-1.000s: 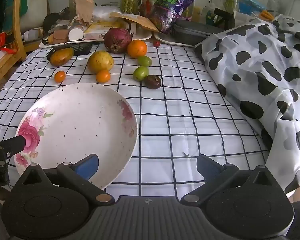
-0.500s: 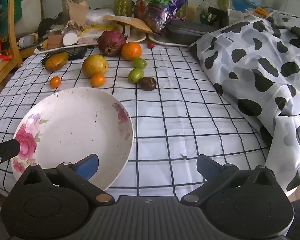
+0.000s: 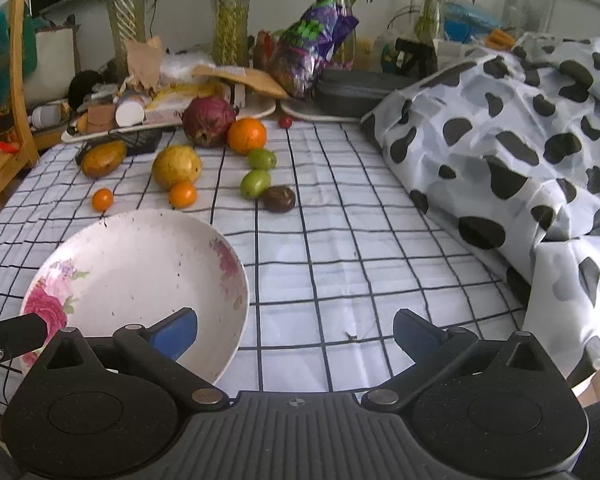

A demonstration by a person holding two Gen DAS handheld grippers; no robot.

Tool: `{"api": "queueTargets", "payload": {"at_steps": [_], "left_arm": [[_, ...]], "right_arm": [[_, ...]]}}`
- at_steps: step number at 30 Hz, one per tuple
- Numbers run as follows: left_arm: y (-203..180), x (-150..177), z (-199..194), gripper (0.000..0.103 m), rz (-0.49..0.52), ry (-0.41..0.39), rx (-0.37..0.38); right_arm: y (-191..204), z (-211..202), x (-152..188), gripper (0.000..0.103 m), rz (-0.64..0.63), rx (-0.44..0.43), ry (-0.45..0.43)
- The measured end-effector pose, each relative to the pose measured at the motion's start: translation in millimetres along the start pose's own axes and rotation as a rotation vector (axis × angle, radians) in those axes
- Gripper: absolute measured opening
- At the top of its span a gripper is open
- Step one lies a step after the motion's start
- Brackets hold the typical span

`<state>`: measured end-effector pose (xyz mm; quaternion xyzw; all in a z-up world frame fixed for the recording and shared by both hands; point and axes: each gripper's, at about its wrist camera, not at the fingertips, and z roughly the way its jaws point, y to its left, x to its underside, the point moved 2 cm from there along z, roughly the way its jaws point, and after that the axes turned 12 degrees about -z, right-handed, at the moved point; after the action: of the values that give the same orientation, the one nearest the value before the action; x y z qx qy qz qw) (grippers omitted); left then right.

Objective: Organize fruits
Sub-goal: 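Move both tools toward the fruits beyond the white floral plate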

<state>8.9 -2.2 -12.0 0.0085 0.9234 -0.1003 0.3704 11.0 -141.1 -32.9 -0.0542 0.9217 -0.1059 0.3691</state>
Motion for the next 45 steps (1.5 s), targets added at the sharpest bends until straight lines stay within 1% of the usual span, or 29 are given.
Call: {"api": "queueTargets", "payload": {"at_steps": [6,12,21,28,36,39,42,45], "left_arm": [[0.8,-0.5,-1.5,0.102,0.001,-0.003,-0.011],[3.0,-0.6,-0.9,0.102,0.009,-0.006,-0.022],[4.3,-5.6,-0.8,0.102,-0.004,-0.004,-0.007],[2.9,-6.0,3.9,0.102,0.025,0.016,-0.017],[3.5,-11.9,11.5,0.102,0.069,0.016,-0.041],[8.0,-16.5,14.3,0.102,0.05,0.014,-0.041],[15.5,-22.8,16.7,0.102,0.013,-0.005,-0.059],[17.9,-28.3,20.0,0.102,0.012,-0.015,-0.045]], "right_arm": [[-1.0,-2.6,0.1,0.103,0.009,0.012,-0.003],[0.5,-3.9,-3.6,0.103,0.012,-0.002,-0.007],[1.3,-7.4,-8.5,0.103,0.005,0.001,-0.018],[1.2,-6.7,-9.6,0.103,-0.01,-0.002,-0.009],[2.6,0.9,-13.0,0.103,-0.042,0.002,0.017],[1.8,3.4,-15.7,0.103,-0.047,0.002,0.022],[1.5,6.1,-18.6,0.103,-0.057,0.001,0.022],[2.9,10.4,-21.7,0.103,-0.078,0.007,0.024]]}}
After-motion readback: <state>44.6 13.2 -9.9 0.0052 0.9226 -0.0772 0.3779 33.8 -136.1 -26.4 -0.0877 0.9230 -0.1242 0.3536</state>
